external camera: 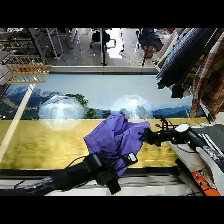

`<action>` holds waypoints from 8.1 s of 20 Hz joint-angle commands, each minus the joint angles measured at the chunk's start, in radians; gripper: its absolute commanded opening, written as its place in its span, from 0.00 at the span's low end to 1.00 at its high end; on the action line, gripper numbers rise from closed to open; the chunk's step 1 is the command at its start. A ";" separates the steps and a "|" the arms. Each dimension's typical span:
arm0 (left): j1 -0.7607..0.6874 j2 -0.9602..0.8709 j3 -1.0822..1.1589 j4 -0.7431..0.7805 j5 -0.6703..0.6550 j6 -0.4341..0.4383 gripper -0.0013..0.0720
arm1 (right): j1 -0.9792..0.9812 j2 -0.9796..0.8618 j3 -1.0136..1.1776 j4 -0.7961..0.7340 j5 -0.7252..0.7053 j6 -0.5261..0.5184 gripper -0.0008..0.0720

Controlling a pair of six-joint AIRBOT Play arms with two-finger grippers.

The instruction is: Fold the clothes and pants, and hang the long-sleeved shirts on hangers.

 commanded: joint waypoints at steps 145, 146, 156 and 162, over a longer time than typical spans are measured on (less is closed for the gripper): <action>1.297 -0.473 0.579 -0.303 0.568 0.216 0.03 | 0.706 0.068 0.294 -0.343 0.393 0.156 0.03; 1.294 -0.493 0.579 -0.310 0.568 0.215 0.07 | 0.746 0.068 0.225 -0.364 0.282 0.174 0.04; 1.294 -0.448 0.670 -0.541 0.526 0.216 0.62 | 0.219 0.170 -0.108 -0.202 0.008 0.167 0.97; 1.213 -0.404 0.669 -0.546 0.539 0.216 0.62 | 0.215 0.061 -0.241 0.137 -0.195 -0.037 0.98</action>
